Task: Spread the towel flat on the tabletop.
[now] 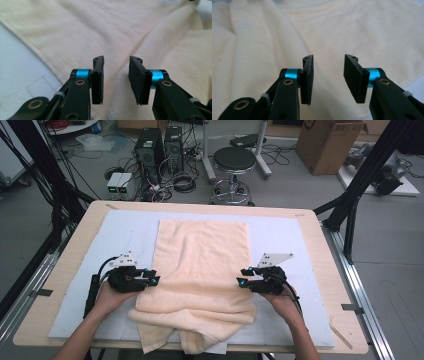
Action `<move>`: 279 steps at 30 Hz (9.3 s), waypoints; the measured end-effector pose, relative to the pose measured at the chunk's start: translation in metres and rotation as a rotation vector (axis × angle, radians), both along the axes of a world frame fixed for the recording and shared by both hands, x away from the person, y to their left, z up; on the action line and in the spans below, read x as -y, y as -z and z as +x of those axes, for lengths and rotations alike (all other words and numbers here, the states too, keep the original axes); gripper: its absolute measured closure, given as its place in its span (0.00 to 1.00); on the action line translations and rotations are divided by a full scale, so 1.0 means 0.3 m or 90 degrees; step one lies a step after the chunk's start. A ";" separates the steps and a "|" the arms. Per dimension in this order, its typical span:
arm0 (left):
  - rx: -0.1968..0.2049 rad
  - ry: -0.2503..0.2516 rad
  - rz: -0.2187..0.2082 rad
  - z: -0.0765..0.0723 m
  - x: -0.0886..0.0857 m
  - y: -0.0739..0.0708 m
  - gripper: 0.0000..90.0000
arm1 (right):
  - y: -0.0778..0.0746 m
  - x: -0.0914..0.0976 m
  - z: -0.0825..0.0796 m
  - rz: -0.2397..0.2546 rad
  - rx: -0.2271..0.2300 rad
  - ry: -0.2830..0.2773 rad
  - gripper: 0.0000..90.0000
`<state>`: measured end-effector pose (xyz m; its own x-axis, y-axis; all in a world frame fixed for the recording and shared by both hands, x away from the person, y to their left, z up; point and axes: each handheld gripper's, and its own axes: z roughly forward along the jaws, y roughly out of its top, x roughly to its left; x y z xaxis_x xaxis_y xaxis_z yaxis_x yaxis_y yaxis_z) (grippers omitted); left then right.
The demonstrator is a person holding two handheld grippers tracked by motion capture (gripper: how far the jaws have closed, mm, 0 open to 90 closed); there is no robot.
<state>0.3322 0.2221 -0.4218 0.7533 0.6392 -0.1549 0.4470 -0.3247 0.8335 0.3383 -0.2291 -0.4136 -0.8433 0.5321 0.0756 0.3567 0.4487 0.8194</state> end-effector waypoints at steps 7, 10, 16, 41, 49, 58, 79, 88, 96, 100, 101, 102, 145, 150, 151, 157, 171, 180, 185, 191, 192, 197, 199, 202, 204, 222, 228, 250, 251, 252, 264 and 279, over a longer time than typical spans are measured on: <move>-0.039 -0.038 0.056 0.059 0.017 0.068 0.77 | 0.069 -0.017 0.067 -0.039 -0.033 0.036 0.68; -0.039 -0.040 0.060 0.065 0.017 0.074 0.77 | 0.095 -0.031 0.081 -0.069 -0.046 0.036 0.69; -0.021 -0.071 0.076 0.076 0.029 0.075 0.79 | 0.104 -0.031 0.095 -0.062 -0.036 0.049 0.72; 0.043 -0.038 0.011 -0.051 -0.037 -0.015 0.73 | 0.005 -0.031 -0.026 -0.007 0.017 0.025 0.62; 0.061 0.005 -0.015 -0.173 -0.055 -0.012 0.69 | -0.013 -0.031 -0.136 0.011 0.031 -0.015 0.60; 0.080 0.037 -0.022 -0.258 -0.040 -0.010 0.64 | -0.007 -0.034 -0.220 0.018 0.036 -0.042 0.55; 0.085 0.104 -0.059 -0.308 0.038 -0.024 0.53 | 0.024 -0.027 -0.194 0.012 0.036 0.001 0.49; 0.057 0.220 -0.052 -0.284 0.208 -0.038 0.48 | -0.002 -0.025 -0.046 0.022 0.053 0.070 0.47; 0.025 0.317 -0.029 -0.327 0.231 -0.028 0.46 | 0.024 -0.007 0.011 0.034 0.033 0.098 0.46; 0.026 0.317 -0.010 -0.341 0.221 -0.012 0.45 | 0.026 -0.005 0.015 0.033 0.039 0.102 0.46; 0.026 0.309 -0.005 -0.339 0.223 -0.007 0.45 | 0.027 -0.006 0.016 0.031 0.035 0.105 0.46; 0.028 0.301 0.001 -0.335 0.229 -0.003 0.47 | 0.030 -0.007 0.020 0.031 0.037 0.106 0.46; -0.018 0.402 -0.001 -0.355 0.205 0.012 0.82 | 0.028 -0.029 -0.001 0.020 0.033 0.071 0.46; -0.006 0.359 0.008 -0.348 0.181 0.013 0.63 | 0.035 -0.032 -0.002 0.009 0.021 0.058 0.46; -0.007 0.357 0.013 -0.347 0.186 0.019 0.63 | 0.035 -0.030 -0.001 0.008 0.023 0.060 0.46; -0.022 0.360 0.049 -0.355 0.208 0.051 0.80 | 0.036 -0.029 -0.002 0.007 0.018 0.061 0.46; 0.056 0.180 -0.016 -0.256 0.064 -0.011 0.70 | 0.041 -0.044 0.000 0.005 0.018 0.051 0.47; 0.032 0.109 0.038 -0.175 0.037 0.035 0.69 | 0.047 -0.042 -0.013 -0.011 0.013 0.025 0.52; 0.006 0.079 0.098 -0.140 0.047 0.074 0.69 | 0.084 -0.052 0.014 -0.059 -0.013 0.044 0.56; 0.013 0.047 0.093 -0.100 0.041 0.078 0.72 | 0.108 -0.059 0.043 -0.075 -0.015 0.063 0.59; 0.018 0.036 0.092 -0.091 0.041 0.079 0.72 | 0.109 -0.057 0.048 -0.075 -0.010 0.064 0.59; 0.010 0.003 0.068 -0.054 0.036 0.088 0.74 | 0.110 -0.049 0.076 -0.074 -0.013 0.094 0.60; 0.007 -0.010 0.064 -0.043 0.030 0.088 0.74 | 0.109 -0.053 0.090 -0.076 -0.013 0.102 0.60; 0.004 -0.039 0.058 -0.024 0.022 0.089 0.75 | 0.109 -0.059 0.114 -0.076 -0.018 0.112 0.60; 0.000 -0.055 0.057 -0.012 0.016 0.089 0.75 | 0.109 -0.062 0.128 -0.076 -0.018 0.117 0.59; 0.073 0.036 0.020 -0.141 0.025 -0.009 0.68 | 0.049 -0.055 0.070 -0.046 0.018 0.101 0.54; 0.088 0.087 -0.004 -0.256 0.021 -0.010 0.67 | 0.059 -0.066 0.033 -0.046 0.022 0.088 0.53; 0.077 0.161 -0.003 -0.508 0.047 0.040 0.68 | 0.063 -0.089 -0.066 -0.044 0.013 0.075 0.48; 0.074 0.168 0.002 -0.517 0.053 0.051 0.69 | 0.060 -0.093 -0.071 -0.042 0.015 0.076 0.48; 0.068 0.178 0.012 -0.524 0.059 0.060 0.69 | 0.059 -0.097 -0.075 -0.039 0.018 0.075 0.48; 0.068 0.173 0.048 -0.518 0.073 0.116 0.91 | 0.062 -0.110 -0.078 -0.035 0.020 0.064 0.48; 0.066 0.224 -0.012 -0.531 0.057 0.045 0.86 | 0.055 -0.096 -0.077 -0.031 0.019 0.068 0.48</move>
<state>0.1728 0.2049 -0.4355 0.9388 0.3361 -0.0759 0.2240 -0.4280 0.8756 0.3152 -0.2003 -0.4302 -0.7826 0.6221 0.0233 0.3807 0.4487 0.8086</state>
